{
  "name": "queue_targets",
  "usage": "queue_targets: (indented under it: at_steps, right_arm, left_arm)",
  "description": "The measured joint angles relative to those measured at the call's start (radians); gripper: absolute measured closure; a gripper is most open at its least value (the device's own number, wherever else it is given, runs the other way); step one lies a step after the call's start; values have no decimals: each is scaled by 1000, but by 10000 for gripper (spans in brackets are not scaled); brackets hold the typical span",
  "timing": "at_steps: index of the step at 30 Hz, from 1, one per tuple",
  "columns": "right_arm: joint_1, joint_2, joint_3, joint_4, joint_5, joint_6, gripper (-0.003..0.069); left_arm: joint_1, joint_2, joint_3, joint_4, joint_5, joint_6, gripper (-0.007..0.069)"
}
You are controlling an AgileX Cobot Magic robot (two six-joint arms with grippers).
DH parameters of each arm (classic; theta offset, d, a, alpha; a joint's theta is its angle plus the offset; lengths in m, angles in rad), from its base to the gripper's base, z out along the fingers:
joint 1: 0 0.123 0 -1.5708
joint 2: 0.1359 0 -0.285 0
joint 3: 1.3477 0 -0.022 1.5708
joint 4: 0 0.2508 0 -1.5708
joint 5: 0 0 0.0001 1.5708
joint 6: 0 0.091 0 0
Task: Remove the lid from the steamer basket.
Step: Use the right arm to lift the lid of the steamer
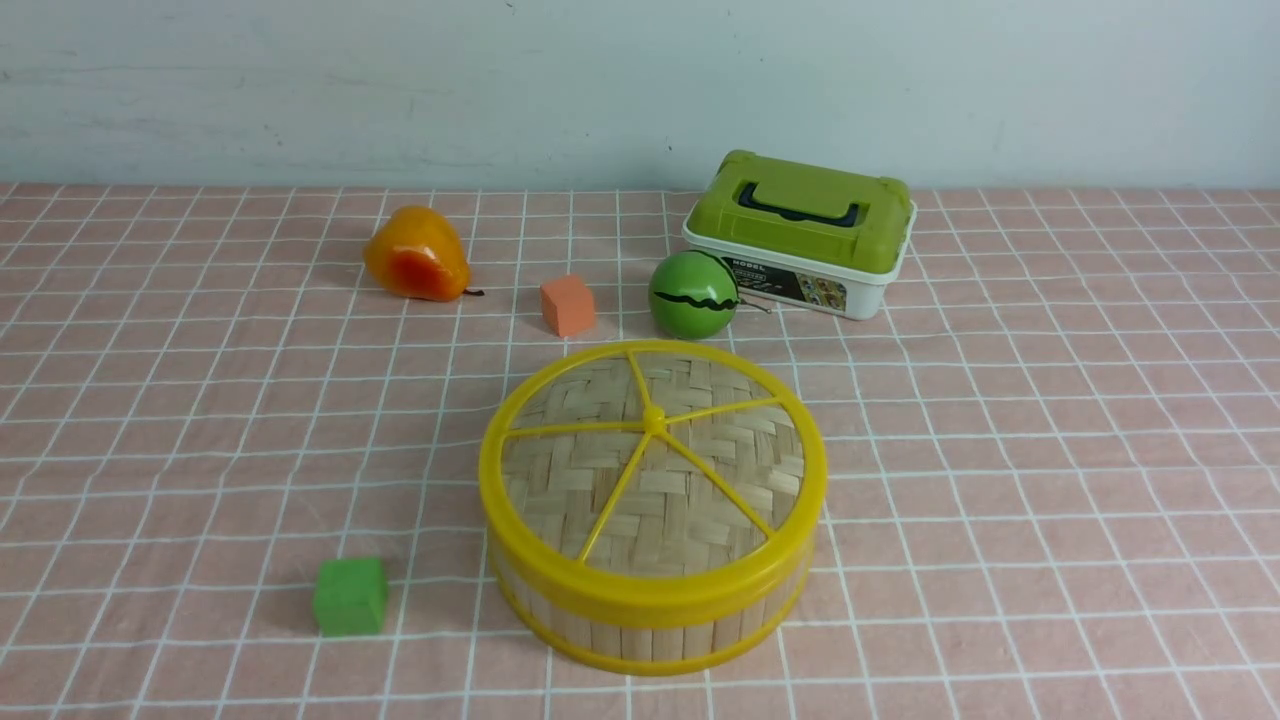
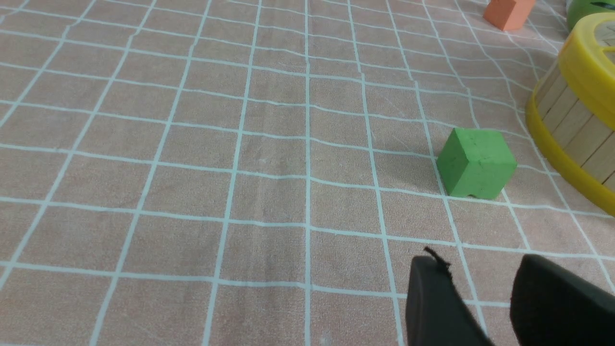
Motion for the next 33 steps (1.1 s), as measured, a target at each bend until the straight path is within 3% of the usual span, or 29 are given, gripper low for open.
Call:
queue_targets:
  at_steps: [7, 10, 14, 15, 16, 21, 33]
  right_arm:
    - [0, 0, 0, 4, 0, 0, 540]
    - [0, 0, 0, 72, 0, 19, 539]
    - [0, 0, 1, 349, 3, 178, 535]
    - [0, 0, 1, 365, 3, 189, 534]
    - [0, 0, 4, 488, 3, 270, 532]
    - [0, 0, 7, 707, 9, 384, 527]
    - [0, 0, 8, 710, -61, 358, 513]
  left_arm:
    - [0, 0, 0, 0, 0, 0, 386]
    - [0, 0, 0, 0, 0, 0, 386]
    - [0, 0, 0, 0, 0, 0, 386]
    - [0, 0, 0, 0, 0, 0, 386]
    - [0, 0, 0, 0, 0, 0, 386]
    - [0, 0, 0, 0, 0, 0, 386]
    - [0, 0, 0, 0, 0, 0, 386]
